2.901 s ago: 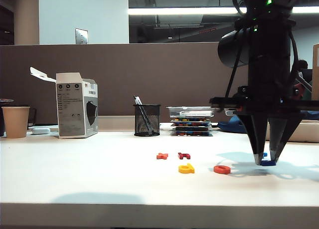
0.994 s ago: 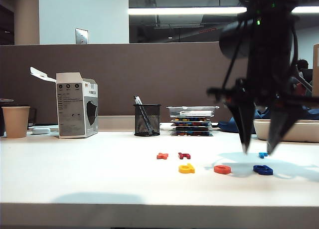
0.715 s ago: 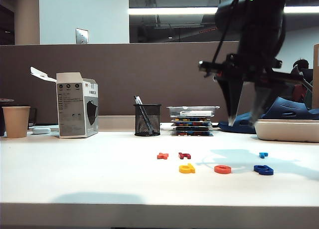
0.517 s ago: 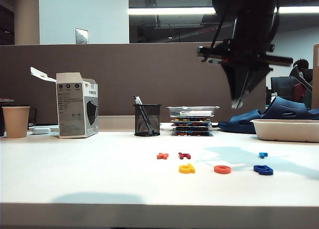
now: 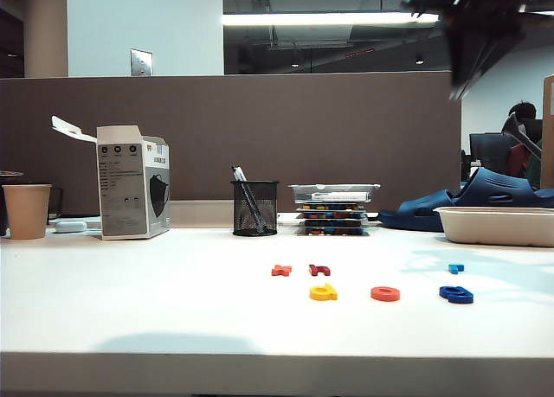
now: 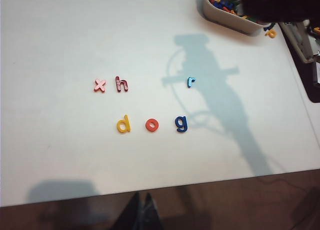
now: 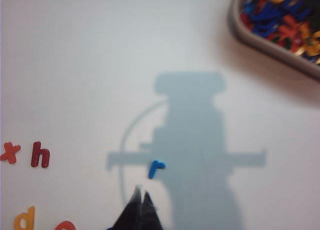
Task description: Select the appropriate letters from the row of letter magnets placed on the table to arrange into the word "dog".
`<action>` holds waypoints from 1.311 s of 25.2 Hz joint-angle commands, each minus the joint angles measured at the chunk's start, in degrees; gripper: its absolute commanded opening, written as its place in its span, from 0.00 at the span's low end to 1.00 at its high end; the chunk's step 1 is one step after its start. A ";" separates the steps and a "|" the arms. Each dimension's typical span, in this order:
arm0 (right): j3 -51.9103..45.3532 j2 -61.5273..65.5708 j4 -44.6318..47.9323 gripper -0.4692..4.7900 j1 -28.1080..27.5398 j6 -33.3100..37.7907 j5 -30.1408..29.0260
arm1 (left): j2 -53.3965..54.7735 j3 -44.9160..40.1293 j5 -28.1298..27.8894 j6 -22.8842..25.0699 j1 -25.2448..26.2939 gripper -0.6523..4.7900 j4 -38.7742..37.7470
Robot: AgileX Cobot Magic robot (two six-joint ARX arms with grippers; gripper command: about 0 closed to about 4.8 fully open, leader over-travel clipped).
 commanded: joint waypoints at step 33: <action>-31.95 -53.81 15.06 0.07 -28.98 -5.66 -15.08 | -10.69 8.96 34.23 71.82 78.44 0.11 31.89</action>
